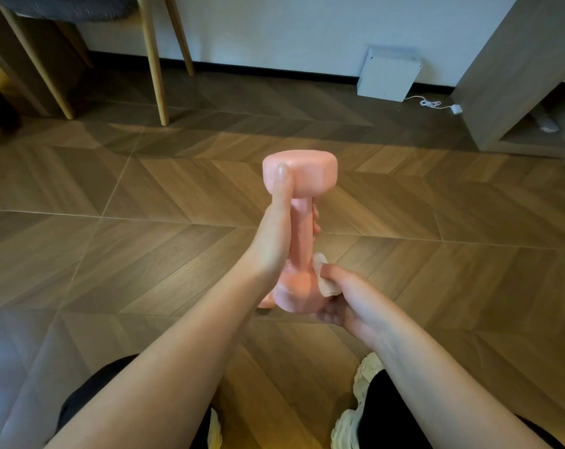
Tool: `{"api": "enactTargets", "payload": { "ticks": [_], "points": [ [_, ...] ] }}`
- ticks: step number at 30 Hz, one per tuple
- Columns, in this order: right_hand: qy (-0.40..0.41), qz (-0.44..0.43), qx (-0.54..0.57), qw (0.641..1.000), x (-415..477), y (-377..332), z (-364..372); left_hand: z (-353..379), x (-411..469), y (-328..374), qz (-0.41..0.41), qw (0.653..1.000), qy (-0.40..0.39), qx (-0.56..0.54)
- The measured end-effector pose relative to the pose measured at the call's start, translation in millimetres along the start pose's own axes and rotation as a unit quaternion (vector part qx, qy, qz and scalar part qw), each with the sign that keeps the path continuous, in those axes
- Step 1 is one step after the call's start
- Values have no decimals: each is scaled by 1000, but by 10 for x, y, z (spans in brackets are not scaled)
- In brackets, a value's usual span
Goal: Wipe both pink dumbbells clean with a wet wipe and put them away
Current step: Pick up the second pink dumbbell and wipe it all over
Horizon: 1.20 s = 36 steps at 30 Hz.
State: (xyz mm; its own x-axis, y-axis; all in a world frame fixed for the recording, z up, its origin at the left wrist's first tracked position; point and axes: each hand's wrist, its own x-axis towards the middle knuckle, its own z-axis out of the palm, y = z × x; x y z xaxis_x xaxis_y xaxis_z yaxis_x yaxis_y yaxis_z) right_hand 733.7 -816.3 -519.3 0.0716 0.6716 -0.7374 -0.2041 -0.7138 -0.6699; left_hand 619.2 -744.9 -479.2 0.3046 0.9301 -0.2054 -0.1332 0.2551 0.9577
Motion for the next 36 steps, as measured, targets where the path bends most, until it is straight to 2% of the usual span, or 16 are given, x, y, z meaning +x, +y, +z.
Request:
{"api": "enactTargets", "payload": {
  "ticks": [3, 7, 11, 17, 20, 23, 26, 29, 36],
  "points": [
    [17, 14, 6, 1000, 42, 31, 0, 16, -8, -21, -13, 1000, 12, 1],
    [6, 29, -56, 998, 79, 9, 82, 56, -38, 13, -13, 999, -1, -45],
    [-53, 25, -48, 997, 86, -16, -36, 31, -59, 69, -1, 994, -22, -106],
    [-92, 53, -73, 992, 26, -67, -44, -39, -50, 98, -21, 979, -82, -188],
    [-62, 26, -79, 995, 41, -37, -59, -80, -16, 131, -54, 983, -84, -157],
    [-19, 6, -62, 998, 61, -7, -142, -102, 26, 82, -42, 995, -37, -85],
    [8, -2, -66, 998, 73, -3, -148, -39, -1, 29, -37, 996, -10, -83],
    [11, -9, -106, 994, 96, -28, -88, 25, -30, 67, -36, 994, -28, -100],
    [-76, 10, -145, 987, 63, -122, -158, -12, -27, 103, -37, 975, -66, -209]
  ]
}}
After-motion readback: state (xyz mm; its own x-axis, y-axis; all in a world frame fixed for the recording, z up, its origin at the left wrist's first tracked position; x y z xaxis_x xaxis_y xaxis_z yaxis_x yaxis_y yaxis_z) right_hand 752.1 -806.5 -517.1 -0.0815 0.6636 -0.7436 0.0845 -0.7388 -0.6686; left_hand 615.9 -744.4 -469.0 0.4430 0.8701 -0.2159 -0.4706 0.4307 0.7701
